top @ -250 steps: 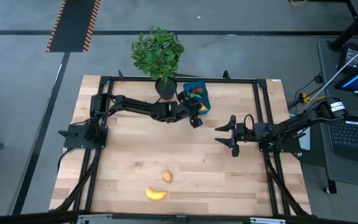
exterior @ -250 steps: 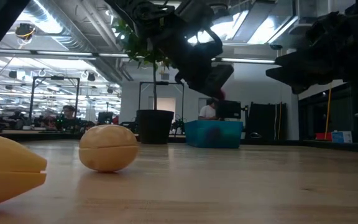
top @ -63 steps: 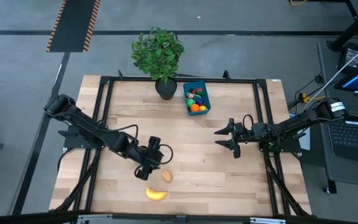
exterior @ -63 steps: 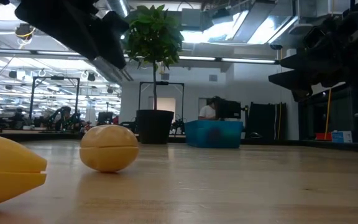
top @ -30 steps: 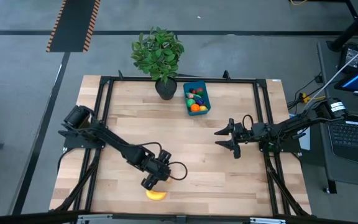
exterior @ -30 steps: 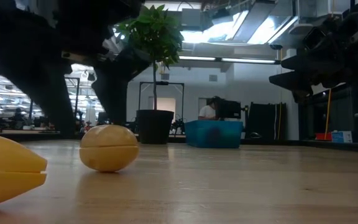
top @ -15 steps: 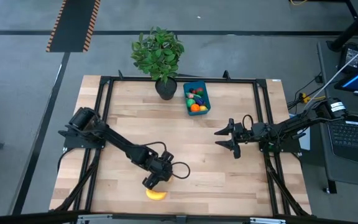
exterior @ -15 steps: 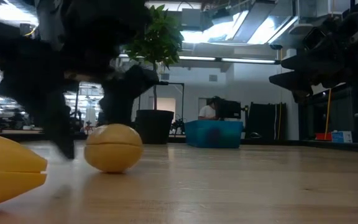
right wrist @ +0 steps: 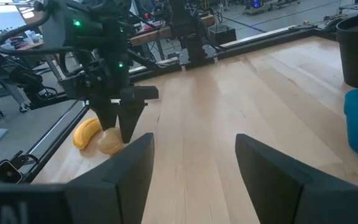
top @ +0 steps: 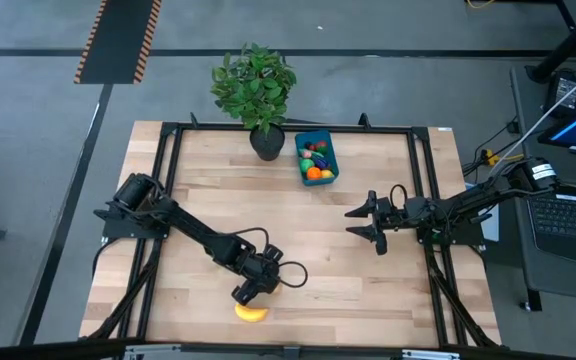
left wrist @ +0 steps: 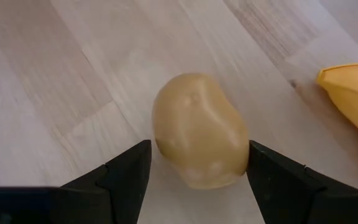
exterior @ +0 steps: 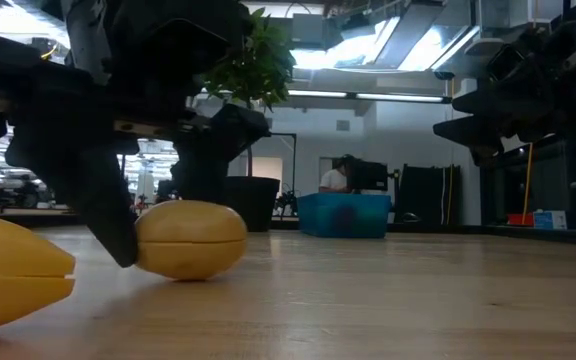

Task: Pick and placing Produce into tupperware
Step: Put the potato into the blue bin

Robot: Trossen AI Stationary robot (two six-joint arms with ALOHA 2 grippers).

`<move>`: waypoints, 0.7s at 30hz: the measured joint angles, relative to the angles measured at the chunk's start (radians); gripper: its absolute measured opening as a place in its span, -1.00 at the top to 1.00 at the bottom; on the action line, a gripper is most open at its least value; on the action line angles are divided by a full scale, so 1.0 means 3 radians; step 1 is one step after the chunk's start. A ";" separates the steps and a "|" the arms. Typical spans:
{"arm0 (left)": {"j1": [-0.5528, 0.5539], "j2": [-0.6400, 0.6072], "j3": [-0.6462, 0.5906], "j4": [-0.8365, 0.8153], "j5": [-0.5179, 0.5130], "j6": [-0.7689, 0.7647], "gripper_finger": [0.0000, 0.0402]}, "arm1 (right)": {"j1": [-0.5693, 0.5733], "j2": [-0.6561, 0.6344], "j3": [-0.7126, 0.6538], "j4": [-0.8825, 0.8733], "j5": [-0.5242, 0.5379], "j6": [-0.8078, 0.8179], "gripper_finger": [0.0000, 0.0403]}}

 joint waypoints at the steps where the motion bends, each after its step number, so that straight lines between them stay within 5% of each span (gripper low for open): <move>1: 0.0000 0.0000 0.0000 0.0002 0.0000 -0.0002 -0.23 | 0.0000 0.0000 0.0000 0.0000 0.0001 0.0000 -0.13; 21: -0.0006 0.0000 0.0000 0.0159 0.0165 -0.0099 -0.23 | 0.0000 0.0000 0.0000 -0.0003 0.0002 0.0058 -0.13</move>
